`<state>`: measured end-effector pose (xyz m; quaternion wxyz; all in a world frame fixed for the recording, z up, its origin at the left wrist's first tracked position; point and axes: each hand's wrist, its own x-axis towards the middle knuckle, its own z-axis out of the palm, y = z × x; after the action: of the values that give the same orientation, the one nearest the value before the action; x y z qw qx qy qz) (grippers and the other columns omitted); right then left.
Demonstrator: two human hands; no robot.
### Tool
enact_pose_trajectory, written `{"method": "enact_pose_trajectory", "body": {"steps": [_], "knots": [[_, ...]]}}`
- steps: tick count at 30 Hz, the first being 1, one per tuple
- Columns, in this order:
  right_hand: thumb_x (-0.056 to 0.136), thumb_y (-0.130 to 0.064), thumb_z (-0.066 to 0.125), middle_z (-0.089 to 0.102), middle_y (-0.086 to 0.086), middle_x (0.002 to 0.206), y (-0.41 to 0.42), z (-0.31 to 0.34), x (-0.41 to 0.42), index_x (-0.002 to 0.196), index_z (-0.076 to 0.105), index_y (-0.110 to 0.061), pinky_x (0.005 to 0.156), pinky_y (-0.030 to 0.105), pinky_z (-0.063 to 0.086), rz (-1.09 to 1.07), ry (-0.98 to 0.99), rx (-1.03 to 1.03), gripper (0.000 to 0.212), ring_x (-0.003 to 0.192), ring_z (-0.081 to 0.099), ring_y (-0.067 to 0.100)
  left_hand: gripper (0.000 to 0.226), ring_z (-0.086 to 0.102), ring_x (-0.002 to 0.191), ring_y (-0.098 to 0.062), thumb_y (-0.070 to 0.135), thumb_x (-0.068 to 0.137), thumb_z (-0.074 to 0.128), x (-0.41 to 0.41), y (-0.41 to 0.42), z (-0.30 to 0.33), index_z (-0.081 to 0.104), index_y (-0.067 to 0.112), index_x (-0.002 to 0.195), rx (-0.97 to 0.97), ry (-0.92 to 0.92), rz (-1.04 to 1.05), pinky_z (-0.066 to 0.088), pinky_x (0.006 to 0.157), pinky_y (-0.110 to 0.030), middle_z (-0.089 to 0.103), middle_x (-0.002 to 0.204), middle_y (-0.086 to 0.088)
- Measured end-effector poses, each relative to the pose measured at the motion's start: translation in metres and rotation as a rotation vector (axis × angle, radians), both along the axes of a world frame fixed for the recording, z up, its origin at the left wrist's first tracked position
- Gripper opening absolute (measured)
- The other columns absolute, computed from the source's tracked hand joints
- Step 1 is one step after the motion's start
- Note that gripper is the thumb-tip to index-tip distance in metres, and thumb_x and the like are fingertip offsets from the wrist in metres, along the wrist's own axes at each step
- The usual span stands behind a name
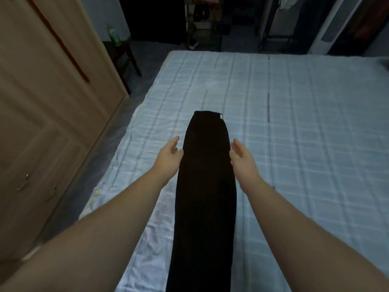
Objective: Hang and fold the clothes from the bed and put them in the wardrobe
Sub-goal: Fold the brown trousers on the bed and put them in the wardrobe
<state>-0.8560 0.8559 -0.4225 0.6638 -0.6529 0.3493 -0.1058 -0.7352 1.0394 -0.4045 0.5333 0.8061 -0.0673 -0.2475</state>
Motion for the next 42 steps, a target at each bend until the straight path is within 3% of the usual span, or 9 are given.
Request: {"method": "enact_pose_trajectory", "body": {"steps": [8, 16, 19, 24, 29, 33, 37, 39, 42], "knots": [[0.106, -0.018, 0.044, 0.048, -0.01, 0.151, 0.094, -0.055, -0.079, 0.152, 0.039, -0.032, 0.116, 0.033, 0.033, 0.015, 0.155, 0.075, 0.048, 0.14, 0.043, 0.01, 0.046, 0.045, 0.137, -0.014, 0.01, 0.104, 0.046, -0.074, 0.062, -0.052, 0.041, 0.017, 0.15, -0.016, 0.056, -0.064, 0.041, 0.111, -0.029, 0.045, 0.152, -0.003], [0.106, -0.024, 0.045, 0.051, -0.012, 0.148, 0.197, -0.125, -0.191, 0.151, 0.041, -0.034, 0.115, 0.035, 0.038, -0.03, 0.258, 0.037, 0.046, 0.134, 0.048, 0.009, 0.047, 0.048, 0.134, -0.012, 0.009, 0.104, 0.045, -0.188, 0.146, -0.134, 0.043, 0.02, 0.15, -0.019, 0.131, -0.116, 0.046, 0.1, -0.02, 0.049, 0.149, -0.001], [0.105, -0.025, 0.044, 0.045, -0.009, 0.153, 0.234, -0.151, -0.238, 0.152, 0.04, -0.035, 0.116, 0.034, 0.035, 0.029, 0.325, -0.061, 0.048, 0.139, 0.043, 0.012, 0.048, 0.044, 0.139, -0.014, 0.01, 0.103, 0.045, -0.238, 0.186, -0.167, 0.042, 0.019, 0.15, 0.058, 0.073, -0.218, 0.039, 0.112, -0.028, 0.046, 0.152, -0.003], [0.103, -0.024, 0.05, 0.028, 0.005, 0.164, 0.287, -0.204, -0.312, 0.155, 0.035, -0.024, 0.125, 0.042, 0.017, 0.256, 0.459, -0.494, 0.054, 0.151, 0.022, 0.026, 0.049, 0.027, 0.149, -0.02, 0.017, 0.103, 0.049, -0.314, 0.241, -0.219, 0.04, 0.02, 0.151, 0.255, -0.091, -0.385, 0.022, 0.121, -0.032, 0.03, 0.161, -0.009], [0.101, -0.028, 0.055, 0.01, 0.013, 0.167, 0.325, -0.237, -0.374, 0.159, 0.026, -0.02, 0.124, 0.047, 0.019, 0.312, 0.477, -0.595, 0.065, 0.152, 0.016, 0.034, 0.062, 0.013, 0.152, -0.019, 0.023, 0.102, 0.054, -0.377, 0.281, -0.249, 0.025, 0.019, 0.157, 0.271, -0.226, -0.457, 0.014, 0.121, -0.027, 0.005, 0.167, -0.009], [0.103, -0.034, 0.049, 0.003, 0.011, 0.169, 0.343, -0.239, -0.403, 0.16, 0.019, -0.026, 0.125, 0.045, 0.017, 0.368, 0.547, -0.645, 0.065, 0.154, 0.009, 0.032, 0.062, 0.01, 0.153, -0.029, 0.025, 0.103, 0.049, -0.415, 0.304, -0.258, 0.02, 0.016, 0.158, 0.391, -0.364, -0.569, 0.01, 0.121, -0.028, -0.001, 0.167, -0.013], [0.101, -0.024, 0.056, 0.009, 0.006, 0.168, 0.349, -0.227, -0.407, 0.159, 0.022, -0.026, 0.125, 0.038, 0.017, 0.186, 0.471, -0.455, 0.068, 0.154, 0.013, 0.021, 0.072, 0.017, 0.152, -0.016, 0.019, 0.097, 0.061, -0.425, 0.3, -0.252, 0.021, 0.026, 0.157, 0.204, -0.154, -0.305, 0.015, 0.118, -0.015, 0.011, 0.167, -0.005], [0.097, -0.018, 0.061, 0.027, 0.002, 0.162, 0.353, -0.217, -0.403, 0.156, 0.028, -0.024, 0.122, 0.035, 0.026, -0.008, 0.432, -0.272, 0.067, 0.148, 0.029, 0.016, 0.073, 0.042, 0.141, -0.016, 0.02, 0.092, 0.068, -0.422, 0.296, -0.242, 0.028, 0.037, 0.151, 0.054, 0.095, 0.005, 0.037, 0.114, -0.03, 0.036, 0.157, -0.004], [0.094, -0.017, 0.067, 0.054, 0.004, 0.135, 0.347, -0.209, -0.395, 0.137, 0.046, -0.016, 0.103, 0.033, 0.047, -0.182, 0.487, -0.087, 0.048, 0.125, 0.055, 0.02, 0.046, 0.067, 0.11, -0.016, 0.021, 0.092, 0.069, -0.409, 0.294, -0.224, 0.051, 0.021, 0.134, -0.022, 0.428, 0.165, 0.054, 0.099, -0.043, 0.066, 0.127, -0.003]]}}
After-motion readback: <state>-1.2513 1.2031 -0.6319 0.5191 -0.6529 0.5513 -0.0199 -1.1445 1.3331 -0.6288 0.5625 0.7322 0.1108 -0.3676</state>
